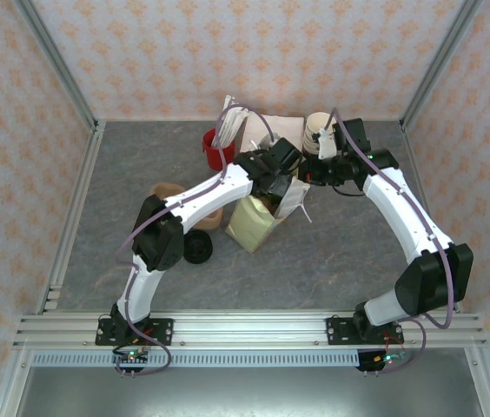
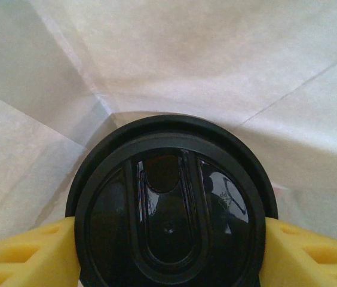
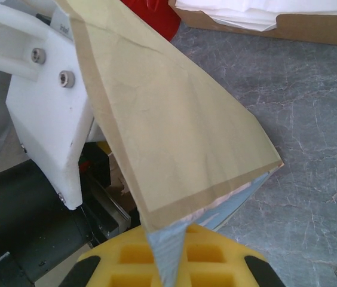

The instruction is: Pack the takeout coffee

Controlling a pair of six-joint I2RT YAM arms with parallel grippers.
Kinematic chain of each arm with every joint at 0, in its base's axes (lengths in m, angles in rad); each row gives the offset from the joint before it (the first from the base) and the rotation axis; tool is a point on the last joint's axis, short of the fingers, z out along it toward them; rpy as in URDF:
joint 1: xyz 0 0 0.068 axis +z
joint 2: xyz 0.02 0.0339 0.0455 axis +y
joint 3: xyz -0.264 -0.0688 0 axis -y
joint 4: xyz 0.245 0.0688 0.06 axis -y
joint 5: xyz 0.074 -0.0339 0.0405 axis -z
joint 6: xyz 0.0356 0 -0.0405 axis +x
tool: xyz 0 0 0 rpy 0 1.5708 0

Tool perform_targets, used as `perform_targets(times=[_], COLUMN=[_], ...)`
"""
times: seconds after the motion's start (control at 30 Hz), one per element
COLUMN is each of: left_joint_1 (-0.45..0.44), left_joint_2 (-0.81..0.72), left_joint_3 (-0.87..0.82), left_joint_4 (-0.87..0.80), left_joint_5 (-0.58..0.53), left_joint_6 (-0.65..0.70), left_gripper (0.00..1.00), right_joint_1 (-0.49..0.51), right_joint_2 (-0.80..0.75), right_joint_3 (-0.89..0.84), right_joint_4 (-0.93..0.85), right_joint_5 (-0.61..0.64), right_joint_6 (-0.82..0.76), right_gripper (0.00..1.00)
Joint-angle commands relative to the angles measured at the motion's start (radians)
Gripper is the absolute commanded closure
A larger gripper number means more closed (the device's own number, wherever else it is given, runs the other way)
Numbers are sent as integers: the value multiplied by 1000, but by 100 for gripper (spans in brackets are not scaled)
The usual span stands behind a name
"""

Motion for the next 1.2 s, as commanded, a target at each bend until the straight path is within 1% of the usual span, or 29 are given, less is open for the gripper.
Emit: perform_targets(times=[0.0, 0.23, 0.47, 0.57, 0.67, 0.8, 1.03, 1.17], left_joint_1=[15, 19, 24, 27, 34, 39, 41, 42], left_joint_2=[28, 18, 4, 14, 22, 42, 53, 48], left_joint_3=[36, 66, 68, 66, 68, 76, 85, 89], left_joint_4=[-90, -114, -110, -112, -111, -114, -117, -126], left_joint_5=[34, 25, 45, 48, 49, 40, 49, 60], left_joint_6=[2, 6, 13, 9, 2, -7, -11, -10], left_gripper=[28, 19, 15, 16, 21, 23, 33, 35], right_joint_1=[8, 8, 8, 8, 8, 8, 8, 8], right_joint_2=[7, 7, 9, 13, 17, 19, 11, 10], right_joint_3=[57, 54, 59, 60, 66, 70, 68, 67], right_joint_4=[58, 59, 55, 60, 57, 53, 40, 39], right_joint_5=[-4, -1, 8, 6, 4, -2, 2, 4], right_joint_6=[-26, -25, -18, -15, -15, -14, -19, -17], right_gripper=[100, 100, 100, 100, 100, 100, 100, 100])
